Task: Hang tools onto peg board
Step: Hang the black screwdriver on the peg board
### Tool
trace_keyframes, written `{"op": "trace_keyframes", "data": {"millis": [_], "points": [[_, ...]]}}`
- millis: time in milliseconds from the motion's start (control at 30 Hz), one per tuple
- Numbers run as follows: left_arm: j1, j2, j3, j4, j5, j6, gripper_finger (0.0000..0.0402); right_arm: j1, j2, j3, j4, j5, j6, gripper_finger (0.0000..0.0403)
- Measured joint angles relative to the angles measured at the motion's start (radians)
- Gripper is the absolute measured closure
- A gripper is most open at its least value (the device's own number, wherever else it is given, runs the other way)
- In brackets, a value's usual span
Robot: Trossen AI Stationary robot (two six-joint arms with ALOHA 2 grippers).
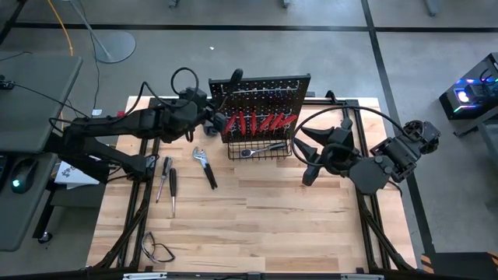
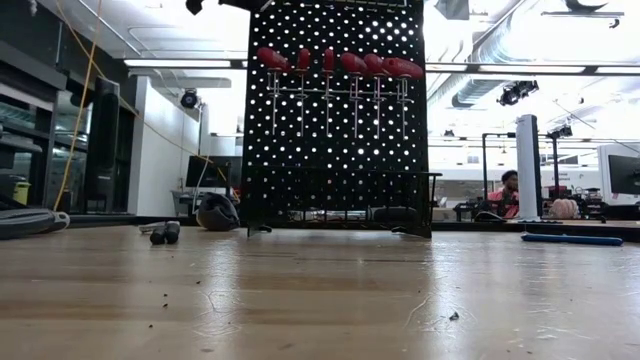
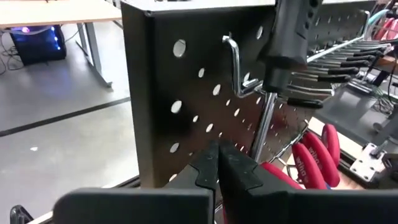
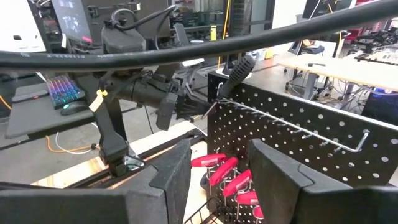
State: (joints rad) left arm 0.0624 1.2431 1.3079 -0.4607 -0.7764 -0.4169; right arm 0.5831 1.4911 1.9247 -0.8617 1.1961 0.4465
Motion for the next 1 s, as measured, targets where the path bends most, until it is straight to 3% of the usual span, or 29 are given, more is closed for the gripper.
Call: {"op": "trace_keyframes", "data": {"millis": [500,1000], "points": [[0.000,0.027,0.000,0.010,0.059,-0.002,0.0401,0.000,0.000,0.000,0.012,0.000,0.001,0.0252],[0.001,0.049,0.000,0.018,0.036,-0.001,0.0401,0.000,0.000,0.000,0.013,-0.020,0.002,0.0252]]}}
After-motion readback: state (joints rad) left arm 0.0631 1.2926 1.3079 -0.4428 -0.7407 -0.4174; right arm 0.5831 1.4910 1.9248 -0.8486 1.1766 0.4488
